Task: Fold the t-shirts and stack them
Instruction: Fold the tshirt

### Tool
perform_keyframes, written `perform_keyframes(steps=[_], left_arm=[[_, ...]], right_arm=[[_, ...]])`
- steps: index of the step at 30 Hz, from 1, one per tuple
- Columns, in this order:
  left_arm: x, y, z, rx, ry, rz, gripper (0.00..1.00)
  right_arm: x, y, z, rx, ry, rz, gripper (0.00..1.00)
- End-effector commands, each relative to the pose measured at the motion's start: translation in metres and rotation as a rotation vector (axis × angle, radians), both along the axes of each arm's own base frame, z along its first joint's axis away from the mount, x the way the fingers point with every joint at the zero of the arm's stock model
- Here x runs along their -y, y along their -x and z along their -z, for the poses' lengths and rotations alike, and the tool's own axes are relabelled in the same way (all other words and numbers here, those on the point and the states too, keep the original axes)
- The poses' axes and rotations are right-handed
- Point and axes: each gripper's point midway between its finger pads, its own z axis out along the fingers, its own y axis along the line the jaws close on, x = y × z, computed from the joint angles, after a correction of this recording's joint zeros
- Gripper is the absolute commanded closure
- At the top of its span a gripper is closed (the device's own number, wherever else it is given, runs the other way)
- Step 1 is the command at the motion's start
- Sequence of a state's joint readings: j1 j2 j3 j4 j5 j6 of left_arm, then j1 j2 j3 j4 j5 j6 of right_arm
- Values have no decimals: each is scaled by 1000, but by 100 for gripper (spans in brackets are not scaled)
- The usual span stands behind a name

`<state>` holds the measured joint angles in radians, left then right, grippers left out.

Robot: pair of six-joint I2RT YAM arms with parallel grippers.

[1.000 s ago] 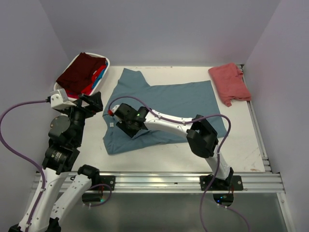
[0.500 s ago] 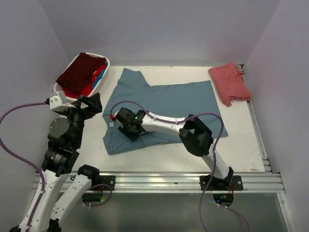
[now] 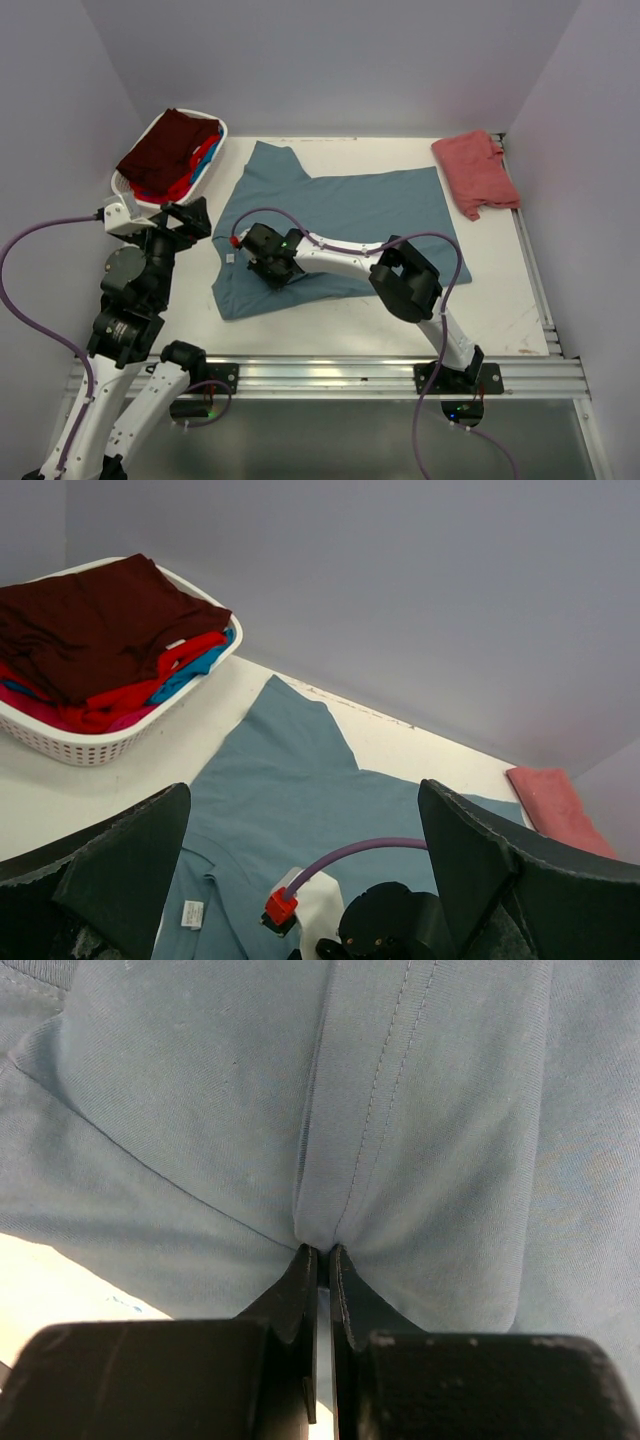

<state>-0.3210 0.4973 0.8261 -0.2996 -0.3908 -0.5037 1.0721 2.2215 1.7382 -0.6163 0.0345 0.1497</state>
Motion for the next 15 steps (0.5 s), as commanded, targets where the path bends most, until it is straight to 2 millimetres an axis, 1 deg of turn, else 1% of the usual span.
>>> perform_keyframes(steps=[1, 3, 5, 6, 9, 11, 15], left_arm=[[-5, 2, -4, 16, 2, -19, 0], [-5, 3, -4, 14, 2, -19, 0], [-5, 3, -4, 13, 1, -19, 0], [-5, 3, -4, 11, 1, -19, 0], [-4, 3, -3, 7, 2, -16, 0], [-4, 3, -3, 7, 5, -13, 0], [-4, 4, -3, 7, 7, -11, 0]], right_arm=[[3, 11, -12, -29, -12, -12, 100], [-1, 8, -33, -7, -45, -20, 100], [-4, 7, -47, 9, -70, -24, 100], [-5, 4, -60, 23, -88, -26, 100], [-9, 1, -74, 39, -107, -37, 100], [-10, -1, -78, 45, -111, -38, 100], [-9, -4, -78, 43, -105, -31, 100]])
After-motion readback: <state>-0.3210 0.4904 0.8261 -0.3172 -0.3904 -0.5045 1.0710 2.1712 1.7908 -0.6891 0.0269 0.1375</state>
